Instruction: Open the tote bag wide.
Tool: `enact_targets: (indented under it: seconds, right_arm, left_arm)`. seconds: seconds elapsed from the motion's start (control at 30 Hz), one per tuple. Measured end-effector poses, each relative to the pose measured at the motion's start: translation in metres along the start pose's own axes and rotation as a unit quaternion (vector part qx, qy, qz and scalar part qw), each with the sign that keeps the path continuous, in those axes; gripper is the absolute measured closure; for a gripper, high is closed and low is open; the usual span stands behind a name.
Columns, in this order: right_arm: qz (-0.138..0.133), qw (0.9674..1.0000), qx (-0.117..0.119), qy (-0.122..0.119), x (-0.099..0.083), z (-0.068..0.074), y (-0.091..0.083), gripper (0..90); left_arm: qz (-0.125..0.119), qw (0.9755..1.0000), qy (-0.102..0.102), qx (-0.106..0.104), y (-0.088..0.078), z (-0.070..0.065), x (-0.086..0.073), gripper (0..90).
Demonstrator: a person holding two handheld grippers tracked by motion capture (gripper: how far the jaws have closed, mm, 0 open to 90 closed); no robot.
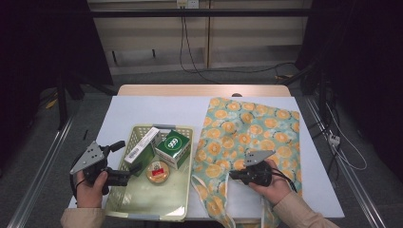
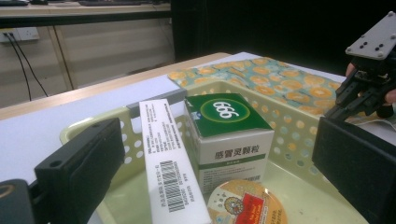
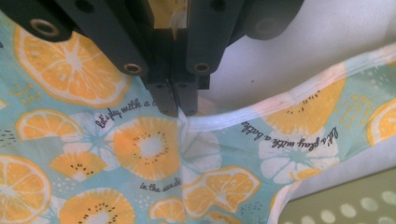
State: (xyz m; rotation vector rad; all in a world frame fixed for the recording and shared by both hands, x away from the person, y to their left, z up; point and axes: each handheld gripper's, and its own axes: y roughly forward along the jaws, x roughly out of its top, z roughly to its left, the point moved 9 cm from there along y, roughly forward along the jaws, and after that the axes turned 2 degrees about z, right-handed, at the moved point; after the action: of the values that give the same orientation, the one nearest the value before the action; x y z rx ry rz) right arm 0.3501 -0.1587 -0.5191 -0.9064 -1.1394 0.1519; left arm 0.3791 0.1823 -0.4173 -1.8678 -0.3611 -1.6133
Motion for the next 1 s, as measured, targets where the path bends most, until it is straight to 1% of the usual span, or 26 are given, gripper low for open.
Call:
enact_targets:
  seconds: [0.07,0.13,0.17,0.23,0.3,0.37,0.4,0.43,0.5,0.53,0.6,0.63,0.67,0.7,0.8,0.83,1.0]
  right_arm:
    - [0.000,1.0000,-0.003,0.003,0.002,-0.003,0.001,90.0]
    - [0.003,0.9999,-0.012,0.006,0.005,-0.011,0.003,90.0]
    - [0.003,0.9999,-0.012,0.006,0.005,-0.011,0.003,90.0]
    - [0.000,0.9998,-0.020,0.007,0.008,-0.017,0.004,90.0]
    - [0.000,0.9996,-0.025,0.011,0.009,-0.022,0.005,90.0]
    - [-0.011,0.9994,-0.025,0.023,0.011,-0.029,0.006,90.0]
    - [-0.013,0.9988,-0.034,0.032,0.012,-0.037,0.007,90.0]
    - [-0.013,0.9988,-0.034,0.032,0.012,-0.037,0.007,90.0]
    - [-0.015,0.9985,-0.040,0.036,0.014,-0.042,0.007,90.0]
    - [-0.017,0.9980,-0.049,0.036,0.015,-0.046,0.006,90.0]
    - [-0.015,0.9976,-0.058,0.035,0.017,-0.052,0.006,90.0]
    - [-0.016,0.9966,-0.075,0.031,0.018,-0.061,0.002,90.0]
    - [-0.016,0.9966,-0.075,0.031,0.018,-0.061,0.002,90.0]
    - [-0.019,0.9960,-0.081,0.035,0.019,-0.067,0.000,90.0]
    - [-0.022,0.9941,-0.095,0.047,0.018,-0.083,-0.005,90.0]
    - [-0.023,0.9932,-0.102,0.051,0.018,-0.088,-0.006,90.0]
    - [-0.025,0.9903,-0.120,0.065,0.020,-0.109,-0.006,90.0]
  left_arm:
    - [-0.001,1.0000,-0.003,0.000,0.000,0.000,0.000,2.0]
    - [-0.001,1.0000,-0.003,0.001,0.000,0.000,-0.001,2.0]
    - [-0.001,1.0000,-0.002,0.001,0.000,0.000,-0.001,2.0]
    - [-0.001,1.0000,-0.003,0.001,0.000,0.001,-0.001,2.0]
    - [-0.001,1.0000,-0.003,0.004,-0.001,0.002,-0.001,2.0]
    - [0.000,1.0000,-0.002,0.004,-0.001,0.002,-0.002,1.9]
    - [0.000,1.0000,-0.003,0.004,0.000,0.002,-0.002,1.9]
    - [0.001,1.0000,-0.003,0.003,0.000,0.001,-0.002,1.9]
    - [0.002,1.0000,-0.001,0.003,0.000,0.001,-0.002,2.0]
    - [0.002,1.0000,-0.001,0.003,0.000,0.001,-0.002,2.0]
    - [0.003,1.0000,0.000,0.003,0.000,0.001,-0.002,2.0]
    - [0.002,1.0000,-0.001,0.003,0.000,0.001,-0.002,2.0]
    - [0.002,1.0000,-0.002,0.003,-0.001,0.001,-0.002,2.0]
    - [0.002,1.0000,-0.005,0.004,-0.001,0.001,-0.003,2.0]
    - [0.005,1.0000,-0.003,0.004,-0.001,0.002,-0.004,2.0]
    - [0.003,1.0000,-0.005,0.004,-0.001,0.002,-0.004,2.0]
    - [0.005,1.0000,-0.005,0.005,-0.001,0.003,-0.004,2.0]
